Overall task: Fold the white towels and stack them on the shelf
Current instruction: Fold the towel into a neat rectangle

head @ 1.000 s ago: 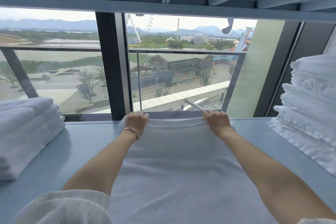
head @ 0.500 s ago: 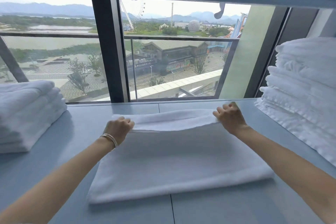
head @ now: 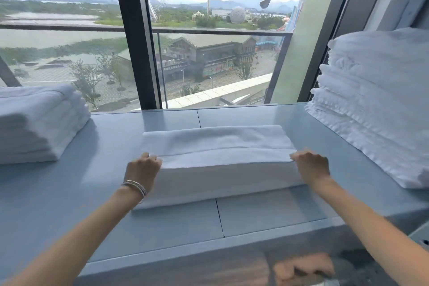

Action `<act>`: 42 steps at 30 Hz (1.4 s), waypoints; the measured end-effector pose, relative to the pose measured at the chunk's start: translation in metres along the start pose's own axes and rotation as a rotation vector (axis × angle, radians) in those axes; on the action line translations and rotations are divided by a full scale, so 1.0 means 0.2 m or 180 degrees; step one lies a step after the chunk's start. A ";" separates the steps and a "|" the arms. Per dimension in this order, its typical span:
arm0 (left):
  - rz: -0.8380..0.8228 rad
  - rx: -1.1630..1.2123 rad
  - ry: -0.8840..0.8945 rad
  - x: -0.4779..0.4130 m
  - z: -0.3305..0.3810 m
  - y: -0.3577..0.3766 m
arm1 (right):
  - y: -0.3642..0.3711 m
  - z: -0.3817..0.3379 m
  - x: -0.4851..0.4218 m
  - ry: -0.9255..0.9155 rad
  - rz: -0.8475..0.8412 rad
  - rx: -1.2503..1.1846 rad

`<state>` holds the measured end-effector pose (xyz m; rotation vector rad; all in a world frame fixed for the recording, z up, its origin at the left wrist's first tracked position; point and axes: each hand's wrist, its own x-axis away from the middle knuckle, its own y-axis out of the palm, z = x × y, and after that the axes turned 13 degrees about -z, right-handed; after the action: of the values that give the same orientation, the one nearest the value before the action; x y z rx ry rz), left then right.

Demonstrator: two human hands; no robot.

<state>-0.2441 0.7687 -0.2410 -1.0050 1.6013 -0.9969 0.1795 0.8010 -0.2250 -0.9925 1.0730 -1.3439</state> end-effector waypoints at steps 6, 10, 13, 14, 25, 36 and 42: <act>-0.0149 -0.0012 0.0116 0.17 0.04 0.01 | 0.11 0.02 0.12 -0.0084 -0.0248 -0.0121; -0.0154 0.0098 0.0024 0.18 0.05 -0.10 | -0.01 0.06 0.09 -0.0096 0.0012 -0.0600; -0.0057 -0.0145 0.0461 0.27 0.14 -0.05 | 0.05 0.11 0.09 -0.0057 -0.0372 -0.0868; -0.0063 -0.0279 0.0592 0.30 0.16 -0.01 | 0.08 0.12 0.10 -0.0021 -0.0537 -0.0950; -0.0223 -0.0104 0.0184 0.36 0.18 -0.02 | 0.24 0.18 0.25 -0.0238 -0.0412 -0.1015; -0.3079 0.1211 0.0322 0.07 0.13 -0.38 | -0.06 -0.05 0.14 -0.0338 -0.0844 0.0534; -0.1362 0.0952 -0.0104 -0.24 0.39 -0.11 | -0.11 -0.58 -0.04 -0.1496 -0.0369 -0.0954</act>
<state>-0.1554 0.7963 -0.2221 -1.1684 1.1845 -1.4519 0.0628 0.8146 -0.2308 -1.5244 0.8757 -0.9799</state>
